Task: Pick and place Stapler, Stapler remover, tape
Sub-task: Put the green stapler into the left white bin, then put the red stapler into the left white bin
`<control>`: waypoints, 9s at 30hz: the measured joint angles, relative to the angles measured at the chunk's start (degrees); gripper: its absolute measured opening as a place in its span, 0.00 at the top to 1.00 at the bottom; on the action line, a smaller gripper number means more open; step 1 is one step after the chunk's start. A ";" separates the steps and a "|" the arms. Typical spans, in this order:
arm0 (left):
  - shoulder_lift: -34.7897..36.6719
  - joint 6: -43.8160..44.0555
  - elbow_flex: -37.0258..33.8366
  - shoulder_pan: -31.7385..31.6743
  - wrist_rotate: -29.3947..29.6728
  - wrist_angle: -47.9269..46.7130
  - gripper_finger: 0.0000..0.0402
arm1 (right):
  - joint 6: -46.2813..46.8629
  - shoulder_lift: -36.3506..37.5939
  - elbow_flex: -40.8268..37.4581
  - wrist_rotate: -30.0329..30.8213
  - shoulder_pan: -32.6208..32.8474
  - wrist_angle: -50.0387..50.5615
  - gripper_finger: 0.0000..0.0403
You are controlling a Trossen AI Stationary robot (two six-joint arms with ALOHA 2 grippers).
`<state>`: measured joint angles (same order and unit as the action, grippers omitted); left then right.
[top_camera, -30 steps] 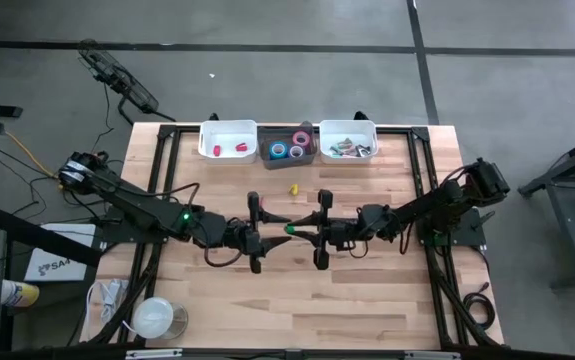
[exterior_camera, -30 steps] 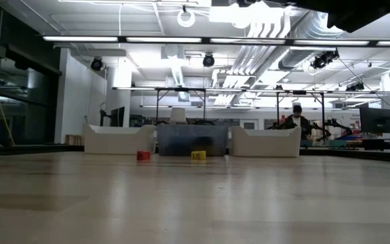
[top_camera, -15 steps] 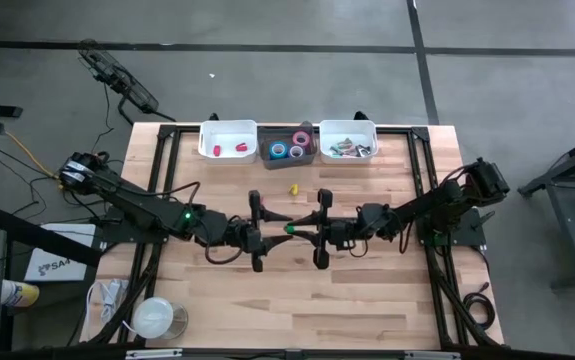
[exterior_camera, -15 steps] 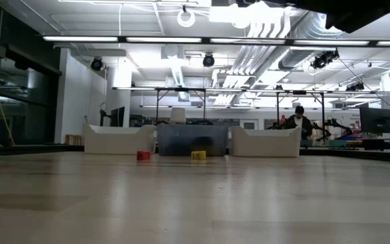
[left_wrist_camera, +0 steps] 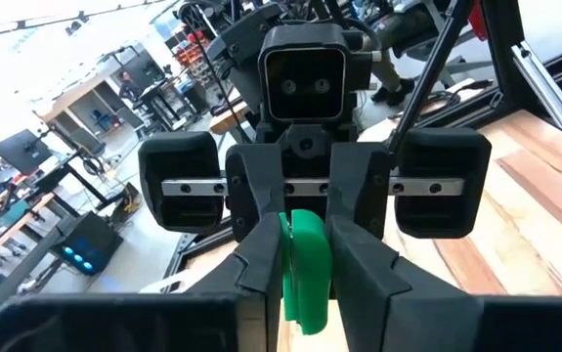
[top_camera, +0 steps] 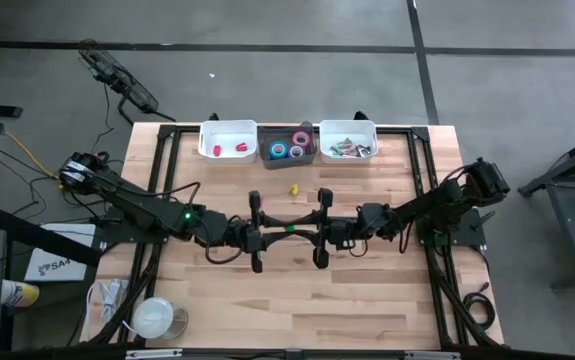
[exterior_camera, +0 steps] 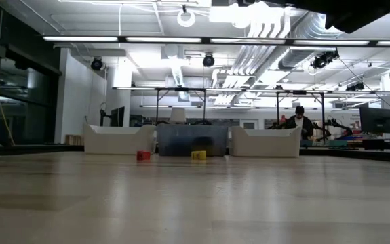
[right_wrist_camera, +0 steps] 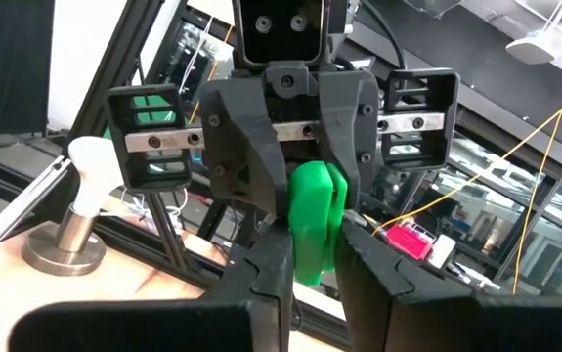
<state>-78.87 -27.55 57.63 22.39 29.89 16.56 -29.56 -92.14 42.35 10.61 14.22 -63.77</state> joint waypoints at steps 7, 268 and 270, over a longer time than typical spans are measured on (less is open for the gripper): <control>0.00 -0.38 0.00 0.00 0.01 -0.25 0.82 | 0.24 0.00 0.00 -0.02 0.00 0.09 0.87; -20.70 -19.57 4.96 -32.52 -11.78 -54.35 0.84 | 34.17 0.00 -0.02 17.29 4.15 39.60 0.58; -19.01 -15.71 5.71 -32.87 -8.33 -56.47 0.84 | 34.15 0.00 -0.02 17.29 4.15 39.58 0.58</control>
<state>-97.88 -43.26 63.34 -10.48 21.56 -39.91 4.58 -92.14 42.33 27.90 18.37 -24.18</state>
